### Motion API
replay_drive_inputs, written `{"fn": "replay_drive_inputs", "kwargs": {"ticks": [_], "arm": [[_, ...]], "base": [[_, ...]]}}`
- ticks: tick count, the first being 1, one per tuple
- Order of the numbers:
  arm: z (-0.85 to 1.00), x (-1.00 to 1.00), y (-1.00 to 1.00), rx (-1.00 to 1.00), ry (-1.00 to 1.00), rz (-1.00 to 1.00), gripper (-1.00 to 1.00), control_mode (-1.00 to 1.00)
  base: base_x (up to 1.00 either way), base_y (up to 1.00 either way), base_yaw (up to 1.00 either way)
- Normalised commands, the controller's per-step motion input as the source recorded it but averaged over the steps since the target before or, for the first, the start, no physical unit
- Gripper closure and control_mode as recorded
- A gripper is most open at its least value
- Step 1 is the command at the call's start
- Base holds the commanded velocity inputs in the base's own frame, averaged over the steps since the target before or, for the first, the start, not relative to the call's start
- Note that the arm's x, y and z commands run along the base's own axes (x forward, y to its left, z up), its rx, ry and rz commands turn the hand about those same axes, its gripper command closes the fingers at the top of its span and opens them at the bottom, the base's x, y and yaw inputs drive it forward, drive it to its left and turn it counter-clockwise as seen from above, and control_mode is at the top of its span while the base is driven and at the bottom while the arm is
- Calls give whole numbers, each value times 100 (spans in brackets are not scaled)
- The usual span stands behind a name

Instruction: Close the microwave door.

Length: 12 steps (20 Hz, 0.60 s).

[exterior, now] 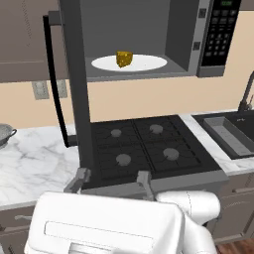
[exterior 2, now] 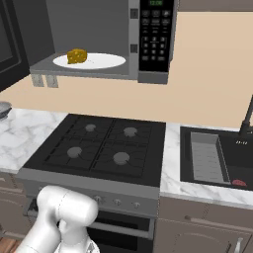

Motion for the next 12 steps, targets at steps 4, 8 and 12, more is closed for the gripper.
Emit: {"fn": "replay_drive_inputs", "kwargs": {"ticks": [4, 8, 12], "arm": [[-17, 57, 30, 0, 15, -24, -100, -100], [-22, 48, 42, 0, 15, -24, -100, -100], [-21, 37, 50, 0, 13, -24, -100, -100]], "base": [[0, 0, 0], [0, 0, 0], [0, 0, 0]]}}
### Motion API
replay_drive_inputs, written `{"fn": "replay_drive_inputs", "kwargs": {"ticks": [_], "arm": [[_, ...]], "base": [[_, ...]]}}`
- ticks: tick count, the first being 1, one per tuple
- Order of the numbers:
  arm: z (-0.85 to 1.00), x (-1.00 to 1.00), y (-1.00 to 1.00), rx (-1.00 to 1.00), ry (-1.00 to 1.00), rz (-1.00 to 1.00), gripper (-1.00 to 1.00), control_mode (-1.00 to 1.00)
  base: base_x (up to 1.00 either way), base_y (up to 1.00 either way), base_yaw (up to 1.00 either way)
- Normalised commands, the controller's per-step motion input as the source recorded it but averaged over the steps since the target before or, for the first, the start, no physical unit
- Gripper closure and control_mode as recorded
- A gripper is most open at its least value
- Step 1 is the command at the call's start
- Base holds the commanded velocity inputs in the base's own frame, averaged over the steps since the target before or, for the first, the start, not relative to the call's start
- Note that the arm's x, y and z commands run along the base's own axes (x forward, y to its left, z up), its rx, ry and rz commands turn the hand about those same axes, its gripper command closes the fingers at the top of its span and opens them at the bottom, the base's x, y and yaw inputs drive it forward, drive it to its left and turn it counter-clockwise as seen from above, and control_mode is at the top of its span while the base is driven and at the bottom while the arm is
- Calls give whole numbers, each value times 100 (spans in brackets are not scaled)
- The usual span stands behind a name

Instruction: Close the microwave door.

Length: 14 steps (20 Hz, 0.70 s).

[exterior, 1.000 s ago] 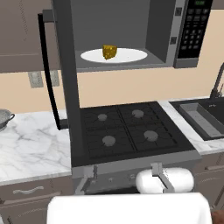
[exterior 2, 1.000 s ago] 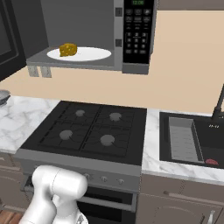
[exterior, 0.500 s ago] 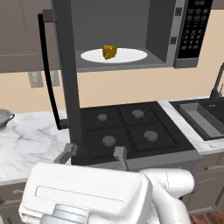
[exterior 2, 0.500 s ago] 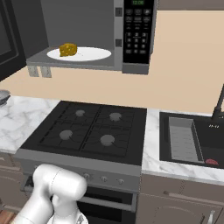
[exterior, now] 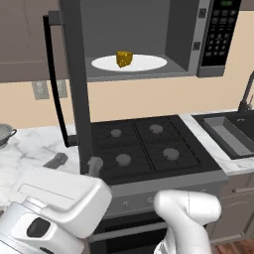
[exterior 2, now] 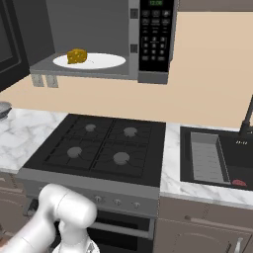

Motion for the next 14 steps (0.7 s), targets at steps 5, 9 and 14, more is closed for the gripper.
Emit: {"fn": "replay_drive_inputs", "kwargs": {"ticks": [5, 9, 14], "arm": [[-1, 27, 42, 0, 17, -19, -100, -100], [0, 28, 36, 0, 16, -15, -100, -100], [-1, 36, 41, 0, 12, -11, -100, -100]], "base": [[0, 0, 0], [0, 0, 0], [0, 0, 0]]}}
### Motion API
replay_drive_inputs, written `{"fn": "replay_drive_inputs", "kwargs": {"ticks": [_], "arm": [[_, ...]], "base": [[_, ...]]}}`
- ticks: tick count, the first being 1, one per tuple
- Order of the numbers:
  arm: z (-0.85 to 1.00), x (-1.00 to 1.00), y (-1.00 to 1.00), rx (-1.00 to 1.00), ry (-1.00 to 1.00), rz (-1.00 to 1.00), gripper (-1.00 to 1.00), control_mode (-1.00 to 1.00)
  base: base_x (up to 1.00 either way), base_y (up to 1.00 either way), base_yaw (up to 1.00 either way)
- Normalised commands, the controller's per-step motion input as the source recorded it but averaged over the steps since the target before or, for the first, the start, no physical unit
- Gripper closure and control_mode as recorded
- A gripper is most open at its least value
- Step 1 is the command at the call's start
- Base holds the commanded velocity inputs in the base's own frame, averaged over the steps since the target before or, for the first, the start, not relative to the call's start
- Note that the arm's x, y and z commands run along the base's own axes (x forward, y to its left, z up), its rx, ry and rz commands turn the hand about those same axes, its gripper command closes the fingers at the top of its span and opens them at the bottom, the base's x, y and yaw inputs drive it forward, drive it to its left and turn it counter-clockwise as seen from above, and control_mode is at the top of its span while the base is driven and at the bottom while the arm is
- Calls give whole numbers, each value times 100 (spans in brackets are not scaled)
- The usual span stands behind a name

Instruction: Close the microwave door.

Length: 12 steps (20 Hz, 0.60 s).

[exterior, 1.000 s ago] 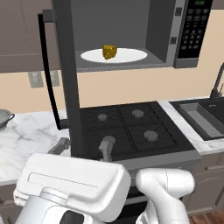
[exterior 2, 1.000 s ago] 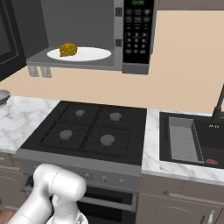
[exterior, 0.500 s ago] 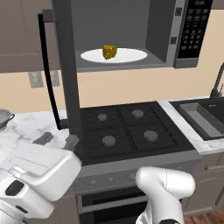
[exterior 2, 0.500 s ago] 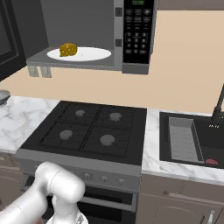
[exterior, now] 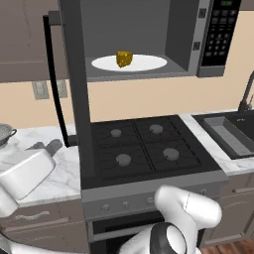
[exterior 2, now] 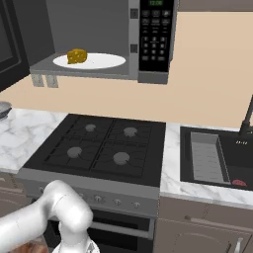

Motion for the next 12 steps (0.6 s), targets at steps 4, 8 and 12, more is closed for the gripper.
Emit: {"fn": "replay_drive_inputs", "kwargs": {"ticks": [4, 8, 12], "arm": [[-20, 47, 47, 0, 8, -11, -100, -100], [-18, 53, 37, 0, 5, -11, -100, -100], [-3, 48, 6, 0, 3, -10, -100, -100]], "base": [[0, 0, 0], [0, 0, 0], [0, 0, 0]]}}
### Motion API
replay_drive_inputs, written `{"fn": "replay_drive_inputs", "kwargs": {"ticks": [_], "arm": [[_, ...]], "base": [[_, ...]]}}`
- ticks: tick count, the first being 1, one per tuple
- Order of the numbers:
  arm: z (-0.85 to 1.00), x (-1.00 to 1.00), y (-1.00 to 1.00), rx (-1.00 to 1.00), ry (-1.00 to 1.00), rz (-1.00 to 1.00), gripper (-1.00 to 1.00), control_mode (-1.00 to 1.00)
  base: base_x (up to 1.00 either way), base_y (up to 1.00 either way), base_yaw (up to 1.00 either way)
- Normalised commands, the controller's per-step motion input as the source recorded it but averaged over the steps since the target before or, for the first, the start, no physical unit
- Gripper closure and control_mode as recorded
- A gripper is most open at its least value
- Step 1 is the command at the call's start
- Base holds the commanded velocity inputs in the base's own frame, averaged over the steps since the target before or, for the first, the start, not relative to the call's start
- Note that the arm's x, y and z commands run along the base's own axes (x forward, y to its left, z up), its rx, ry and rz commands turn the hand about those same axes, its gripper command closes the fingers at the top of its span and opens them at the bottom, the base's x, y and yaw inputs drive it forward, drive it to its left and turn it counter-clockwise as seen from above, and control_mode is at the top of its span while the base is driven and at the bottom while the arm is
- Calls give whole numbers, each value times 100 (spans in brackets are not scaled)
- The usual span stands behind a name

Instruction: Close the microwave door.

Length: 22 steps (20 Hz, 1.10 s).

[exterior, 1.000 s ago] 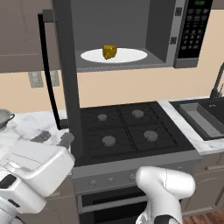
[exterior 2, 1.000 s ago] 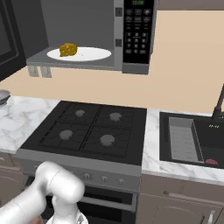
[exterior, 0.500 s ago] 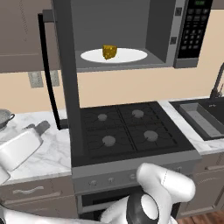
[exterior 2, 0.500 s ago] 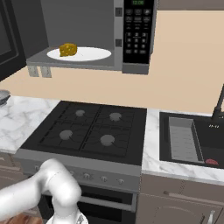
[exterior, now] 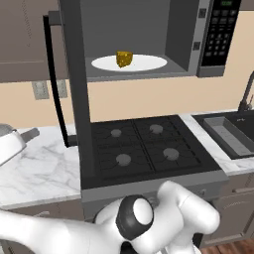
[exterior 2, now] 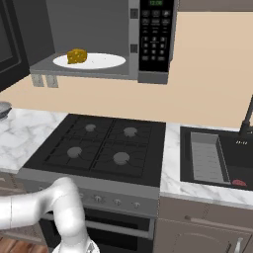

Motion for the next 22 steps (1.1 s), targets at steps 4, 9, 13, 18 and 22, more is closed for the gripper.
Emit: {"fn": "replay_drive_inputs", "kwargs": {"ticks": [4, 9, 13, 18, 22], "arm": [[19, 11, -36, 2, 0, -8, -100, -100], [45, 0, -73, 15, 1, -5, -100, -100], [48, -8, -90, 21, 0, -2, -100, -100], [59, -15, -100, 19, 2, 0, -100, -100], [53, -7, -100, 17, 8, 0, -100, -100]], "base": [[0, 0, 0], [0, 0, 0], [0, 0, 0], [0, 0, 0], [0, 0, 0]]}}
